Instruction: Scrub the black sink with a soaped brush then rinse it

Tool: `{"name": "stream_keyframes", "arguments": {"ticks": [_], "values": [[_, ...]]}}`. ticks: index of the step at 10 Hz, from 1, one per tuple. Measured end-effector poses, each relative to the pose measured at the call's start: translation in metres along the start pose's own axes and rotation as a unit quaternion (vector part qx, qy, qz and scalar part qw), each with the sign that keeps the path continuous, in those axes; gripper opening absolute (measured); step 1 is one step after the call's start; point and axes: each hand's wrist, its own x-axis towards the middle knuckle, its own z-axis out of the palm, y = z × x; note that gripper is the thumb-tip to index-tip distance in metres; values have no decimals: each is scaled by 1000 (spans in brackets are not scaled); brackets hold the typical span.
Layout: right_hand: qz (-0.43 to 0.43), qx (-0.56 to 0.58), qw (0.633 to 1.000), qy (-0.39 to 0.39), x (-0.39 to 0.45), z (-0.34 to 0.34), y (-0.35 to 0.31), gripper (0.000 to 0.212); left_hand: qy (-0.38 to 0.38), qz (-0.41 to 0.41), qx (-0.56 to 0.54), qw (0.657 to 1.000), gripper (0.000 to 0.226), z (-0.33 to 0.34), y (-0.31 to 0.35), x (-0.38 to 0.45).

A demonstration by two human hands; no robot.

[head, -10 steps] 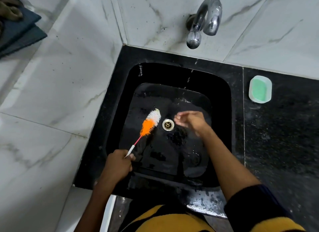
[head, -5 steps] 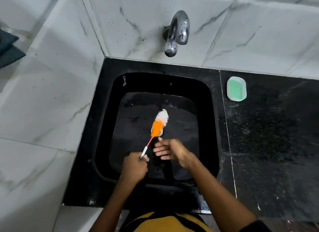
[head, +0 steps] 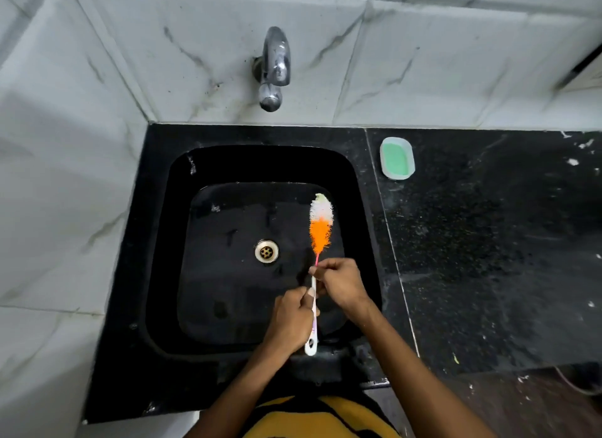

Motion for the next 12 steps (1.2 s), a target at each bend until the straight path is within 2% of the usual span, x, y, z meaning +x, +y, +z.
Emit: {"name": "stream_keyframes", "arguments": {"ticks": [1,2,3,5,7,10,12], "values": [[-57,-128,987,77,3,-36,-2,15,-10,30,-1,1000,25,18,3,5],[-92,-203,966,130,1,-77,-5,17,-32,37,29,998,31,36,6,12],[-99,-234,952,170,1,-120,-1,18,-46,48,15,998,42,56,19,14],[-78,-290,934,196,7,-166,5,15,-59,54,10,997,48,96,35,18],[-53,-327,924,192,17,-176,7,15,-57,55,22,997,49,124,41,18],[-69,-327,924,187,23,-179,15,17,-41,63,31,997,47,134,40,18],[-169,-359,881,258,20,-169,26,30,5,82,65,994,51,136,35,20]]}}
